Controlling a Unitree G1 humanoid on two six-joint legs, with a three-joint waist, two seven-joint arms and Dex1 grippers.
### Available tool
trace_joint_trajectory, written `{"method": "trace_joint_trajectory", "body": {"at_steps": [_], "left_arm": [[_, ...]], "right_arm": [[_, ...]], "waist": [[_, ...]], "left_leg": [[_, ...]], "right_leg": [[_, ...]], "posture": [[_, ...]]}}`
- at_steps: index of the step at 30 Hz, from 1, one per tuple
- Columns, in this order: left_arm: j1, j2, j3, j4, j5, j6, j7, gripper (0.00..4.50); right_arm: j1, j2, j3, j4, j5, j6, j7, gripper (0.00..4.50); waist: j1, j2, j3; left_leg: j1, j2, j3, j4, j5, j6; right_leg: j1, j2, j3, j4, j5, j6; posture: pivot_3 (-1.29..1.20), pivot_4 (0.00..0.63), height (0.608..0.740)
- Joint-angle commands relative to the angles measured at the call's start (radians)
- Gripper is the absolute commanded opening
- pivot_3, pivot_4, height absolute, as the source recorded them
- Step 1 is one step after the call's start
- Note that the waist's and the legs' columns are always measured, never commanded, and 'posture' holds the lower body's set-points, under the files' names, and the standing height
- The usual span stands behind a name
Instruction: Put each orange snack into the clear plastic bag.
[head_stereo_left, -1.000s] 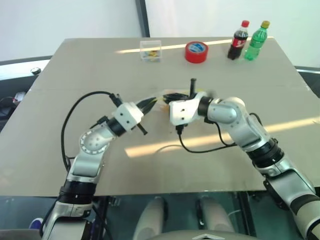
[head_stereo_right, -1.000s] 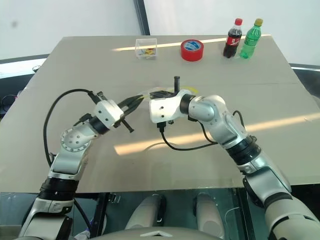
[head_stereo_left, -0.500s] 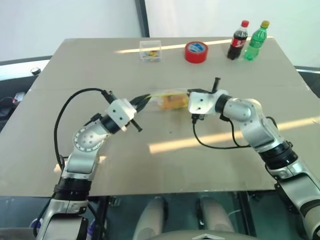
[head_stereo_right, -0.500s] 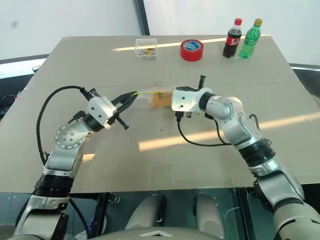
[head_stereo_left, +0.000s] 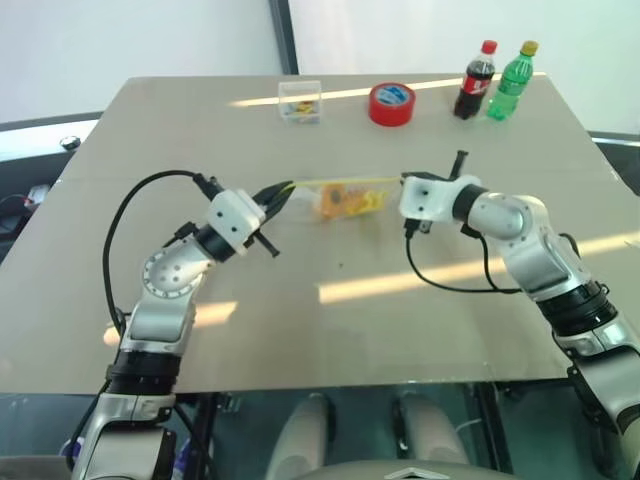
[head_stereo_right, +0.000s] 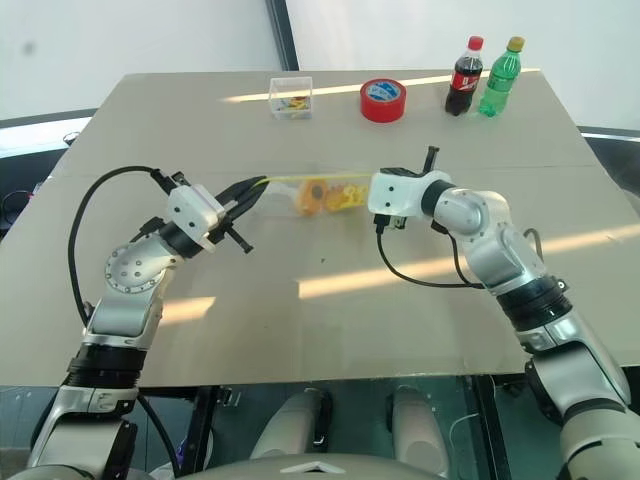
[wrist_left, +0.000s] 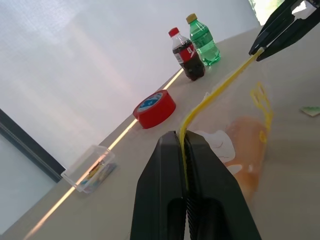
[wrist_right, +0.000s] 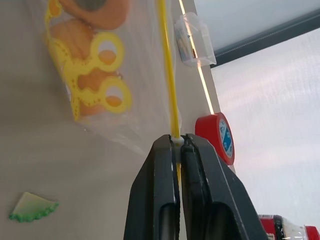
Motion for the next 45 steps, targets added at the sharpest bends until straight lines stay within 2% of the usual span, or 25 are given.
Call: {"method": "trace_joint_trajectory", "body": {"at_steps": [1, 5, 9, 13, 17, 21, 26, 27, 29, 34, 35, 37, 40, 45], "left_arm": [[-0.049, 0.020, 0.107, 0.004, -0.035, 0.011, 0.050, 0.00], [-0.140, 0.022, 0.100, 0.070, -0.037, 0.046, 0.051, 0.00], [-0.239, 0.031, 0.079, 0.203, 0.038, -0.006, 0.078, 0.00], [-0.315, 0.046, 0.079, 0.295, 0.058, -0.049, 0.071, 0.00], [-0.259, 0.063, 0.083, 0.258, 0.009, -0.051, 0.007, 0.00], [-0.042, 0.080, 0.016, 0.088, -0.034, 0.006, -0.110, 0.00], [0.112, 0.085, -0.056, -0.047, -0.070, 0.130, -0.216, 0.00], [0.129, 0.086, -0.060, -0.067, -0.078, 0.147, -0.229, 0.65], [0.151, 0.085, -0.058, -0.111, -0.103, 0.188, -0.248, 1.38], [0.163, 0.090, -0.058, -0.147, -0.098, 0.239, -0.259, 3.90], [0.173, 0.095, -0.054, -0.161, -0.102, 0.256, -0.263, 4.31], [0.208, 0.109, -0.030, -0.211, -0.157, 0.323, -0.283, 4.42], [0.266, 0.132, 0.050, -0.287, -0.314, 0.485, -0.303, 4.42], [0.353, 0.227, 0.203, -0.325, -0.459, 0.645, -0.361, 4.42]], "right_arm": [[-0.013, -0.023, -0.127, -0.031, 0.040, 0.100, 0.010, 0.04], [-0.090, 0.002, -0.153, -0.028, 0.093, 0.151, 0.031, 0.04], [-0.160, 0.010, -0.145, 0.093, 0.080, 0.095, -0.031, 0.04], [-0.162, 0.013, -0.158, 0.091, 0.096, 0.082, -0.045, 0.04], [-0.070, -0.003, -0.162, -0.063, 0.154, 0.122, 0.036, 0.04], [0.129, -0.035, -0.124, -0.266, 0.152, 0.198, 0.087, 0.04], [0.299, -0.097, -0.087, -0.320, 0.110, 0.191, 0.121, 0.04], [0.319, -0.107, -0.090, -0.324, 0.109, 0.190, 0.128, 0.77], [0.356, -0.122, -0.111, -0.336, 0.124, 0.201, 0.140, 1.55], [0.396, -0.150, -0.151, -0.334, 0.129, 0.184, 0.128, 4.11], [0.404, -0.144, -0.167, -0.345, 0.134, 0.193, 0.118, 4.48], [0.427, -0.125, -0.209, -0.376, 0.173, 0.209, 0.112, 4.50], [0.476, -0.089, -0.290, -0.423, 0.279, 0.220, 0.127, 4.50], [0.557, -0.113, -0.462, -0.517, 0.538, 0.341, 0.256, 4.50]], "waist": [[0.001, 0.000, 0.000], [0.001, 0.000, 0.000], [-0.001, 0.000, 0.000], [-0.001, 0.000, 0.000], [-0.003, 0.000, 0.000], [-0.004, 0.000, 0.000], [0.007, 0.000, 0.000], [0.007, 0.000, 0.000], [0.006, 0.000, 0.000], [0.002, 0.000, 0.000], [0.001, 0.000, 0.000], [-0.001, 0.000, 0.000], [0.000, 0.000, 0.000], [0.005, 0.000, 0.000]], "left_leg": [[0.000, 0.000, 0.000, 0.000, 0.000, 0.000], [0.000, 0.000, 0.000, 0.001, 0.000, 0.000], [0.000, -0.001, 0.000, 0.001, 0.000, 0.000], [0.000, -0.001, 0.000, 0.001, 0.001, -0.001], [-0.001, -0.001, 0.000, 0.000, 0.001, -0.001], [-0.001, 0.001, 0.002, 0.000, 0.000, -0.001], [-0.001, 0.002, 0.000, 0.002, -0.002, 0.003], [0.000, 0.002, 0.000, 0.004, -0.002, 0.004], [0.001, 0.001, 0.000, 0.007, -0.002, 0.004], [0.002, 0.002, 0.000, 0.010, -0.002, 0.004], [0.002, 0.002, 0.000, 0.010, -0.002, 0.004], [0.001, 0.002, 0.000, 0.010, -0.002, 0.004], [0.001, 0.003, 0.001, 0.010, -0.002, 0.004], [0.001, 0.004, 0.000, 0.011, -0.002, 0.004]], "right_leg": [[0.000, 0.000, 0.000, 0.000, 0.000, 0.000], [0.000, 0.000, 0.000, 0.000, 0.000, 0.000], [0.000, 0.000, 0.000, 0.001, 0.000, 0.000], [0.000, 0.000, 0.000, 0.000, 0.000, 0.000], [-0.001, 0.000, 0.000, -0.002, 0.000, 0.000], [-0.001, 0.000, 0.002, -0.002, 0.000, 0.000], [0.001, 0.000, 0.000, 0.000, 0.000, 0.000], [0.001, 0.000, 0.000, 0.002, 0.000, 0.000], [0.001, 0.000, 0.000, 0.007, 0.000, 0.000], [0.002, 0.001, 0.000, 0.010, 0.000, 0.000], [0.002, 0.001, 0.001, 0.010, 0.000, 0.000], [0.002, 0.001, 0.001, 0.010, 0.000, 0.000], [0.002, 0.001, 0.001, 0.010, 0.000, 0.000], [0.003, 0.000, 0.000, 0.010, 0.000, 0.000]], "posture": [[0.00, 0.150, 0.740], [0.00, 0.150, 0.740], [0.00, 0.150, 0.740], [0.00, 0.150, 0.740], [0.00, 0.150, 0.740], [0.00, 0.150, 0.740], [0.00, 0.150, 0.740], [0.00, 0.150, 0.740], [0.00, 0.150, 0.740], [0.00, 0.150, 0.740], [0.00, 0.150, 0.740], [0.00, 0.150, 0.740], [0.00, 0.150, 0.740], [0.00, 0.150, 0.740]]}}
